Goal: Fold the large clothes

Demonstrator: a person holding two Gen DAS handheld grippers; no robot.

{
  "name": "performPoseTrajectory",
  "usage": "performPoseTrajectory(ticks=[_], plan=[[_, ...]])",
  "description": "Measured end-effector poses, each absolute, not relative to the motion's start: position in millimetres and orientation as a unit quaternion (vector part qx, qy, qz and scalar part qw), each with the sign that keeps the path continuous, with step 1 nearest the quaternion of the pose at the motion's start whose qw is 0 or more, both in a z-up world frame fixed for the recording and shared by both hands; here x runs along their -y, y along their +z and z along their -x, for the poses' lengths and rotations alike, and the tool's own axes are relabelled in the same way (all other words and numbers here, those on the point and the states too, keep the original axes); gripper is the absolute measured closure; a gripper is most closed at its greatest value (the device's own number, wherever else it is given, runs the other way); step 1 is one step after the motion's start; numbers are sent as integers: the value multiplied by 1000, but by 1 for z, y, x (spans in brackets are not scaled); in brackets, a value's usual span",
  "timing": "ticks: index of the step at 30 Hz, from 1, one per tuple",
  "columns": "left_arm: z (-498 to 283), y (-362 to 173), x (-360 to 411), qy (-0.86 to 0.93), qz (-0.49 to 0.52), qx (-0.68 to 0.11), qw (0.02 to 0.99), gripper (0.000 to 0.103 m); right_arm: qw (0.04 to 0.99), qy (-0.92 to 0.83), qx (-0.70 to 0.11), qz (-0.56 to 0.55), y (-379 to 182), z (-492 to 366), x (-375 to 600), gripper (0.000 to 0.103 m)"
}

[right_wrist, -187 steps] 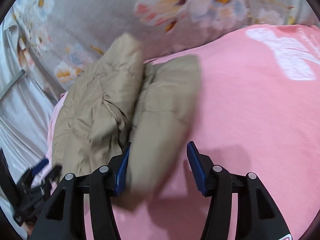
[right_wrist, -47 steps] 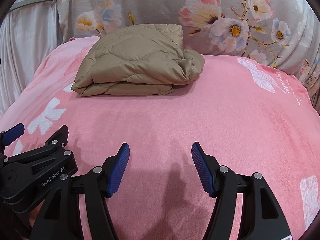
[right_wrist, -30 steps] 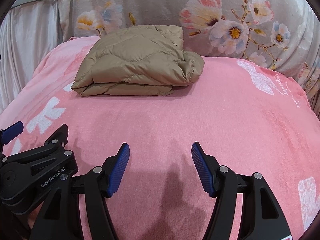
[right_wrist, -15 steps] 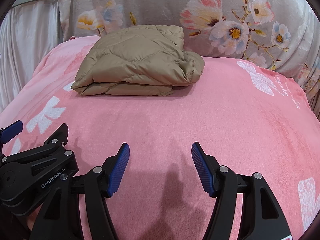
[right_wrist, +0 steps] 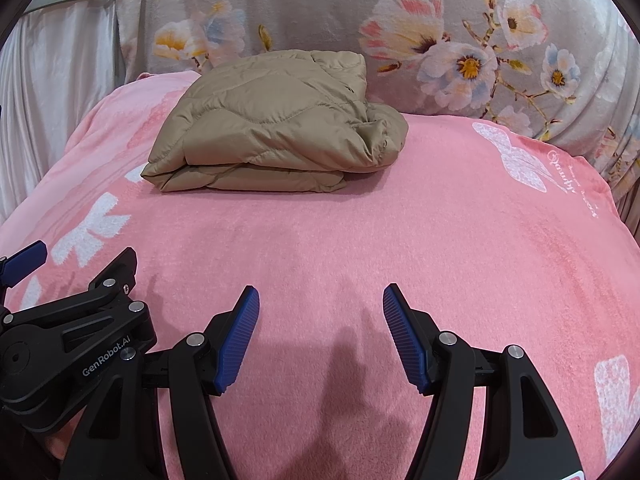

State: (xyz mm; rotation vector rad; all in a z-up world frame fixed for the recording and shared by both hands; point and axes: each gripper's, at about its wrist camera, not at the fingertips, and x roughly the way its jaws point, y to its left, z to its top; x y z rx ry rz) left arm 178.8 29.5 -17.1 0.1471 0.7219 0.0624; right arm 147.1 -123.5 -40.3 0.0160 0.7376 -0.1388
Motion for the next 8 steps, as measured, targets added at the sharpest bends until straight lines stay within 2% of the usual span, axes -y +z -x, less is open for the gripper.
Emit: performPoseTrajectory(ticks=[8], plan=[[-180,-17,-30,29,-73,-351,933,10,931,-70,-358,-6,-39,-147,124,40]])
